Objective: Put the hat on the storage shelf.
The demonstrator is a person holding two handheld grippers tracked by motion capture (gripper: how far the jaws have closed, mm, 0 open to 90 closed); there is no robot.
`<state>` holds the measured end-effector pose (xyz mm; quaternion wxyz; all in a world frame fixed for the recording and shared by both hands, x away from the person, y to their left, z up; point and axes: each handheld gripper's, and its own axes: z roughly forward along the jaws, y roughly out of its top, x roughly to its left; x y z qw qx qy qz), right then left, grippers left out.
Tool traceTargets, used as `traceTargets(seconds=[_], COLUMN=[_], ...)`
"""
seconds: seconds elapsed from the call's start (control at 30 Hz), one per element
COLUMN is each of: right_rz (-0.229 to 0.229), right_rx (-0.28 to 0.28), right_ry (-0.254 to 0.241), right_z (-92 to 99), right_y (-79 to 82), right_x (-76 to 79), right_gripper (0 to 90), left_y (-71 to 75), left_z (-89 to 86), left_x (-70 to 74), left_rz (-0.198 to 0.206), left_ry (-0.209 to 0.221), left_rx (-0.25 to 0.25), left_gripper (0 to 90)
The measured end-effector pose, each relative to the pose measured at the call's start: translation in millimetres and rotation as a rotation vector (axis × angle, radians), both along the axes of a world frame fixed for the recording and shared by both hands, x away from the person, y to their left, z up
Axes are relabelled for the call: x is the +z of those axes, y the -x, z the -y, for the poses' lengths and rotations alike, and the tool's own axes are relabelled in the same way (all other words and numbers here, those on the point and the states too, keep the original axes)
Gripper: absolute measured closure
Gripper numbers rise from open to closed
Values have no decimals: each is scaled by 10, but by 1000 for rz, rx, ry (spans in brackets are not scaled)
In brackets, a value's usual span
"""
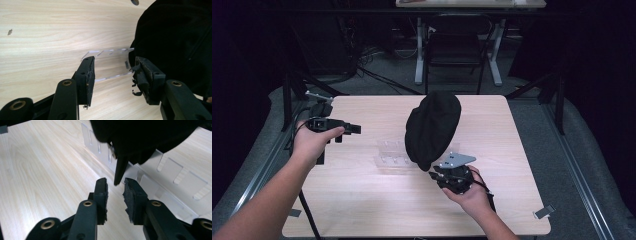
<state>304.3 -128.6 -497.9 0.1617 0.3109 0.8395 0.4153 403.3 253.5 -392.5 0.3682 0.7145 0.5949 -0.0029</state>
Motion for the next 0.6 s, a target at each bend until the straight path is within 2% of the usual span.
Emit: traceTargets(seconds=[0.2, 0.27, 0.33, 0.43, 0.53, 0.6], right_rz=[-10, -11, -8, -10, -16, -10], right_rx=[-6, -1, -4, -14, -35, -51], right_ry=[17, 21, 37, 49, 48, 41], right_z=[101, 135, 182, 254, 349, 397], right_y=[109, 139, 179, 221, 253, 260], right_x=[-20, -39, -65, -101, -143, -170], right_gripper=[629, 574, 557, 542, 537, 535], left_y=[91, 133, 186, 261, 353, 405], left_z=[-50, -64, -83, -128, -181, -210], left_x=[-137, -206, -298, -408, -553, -636], left_rz=[10, 3, 2, 22, 30, 45], left_ry=[-42, -34, -28, -34, -9, -13], left_rx=[-13, -17, -17, -18, -8, -3], left_gripper=[510, 517, 517, 515, 515, 517])
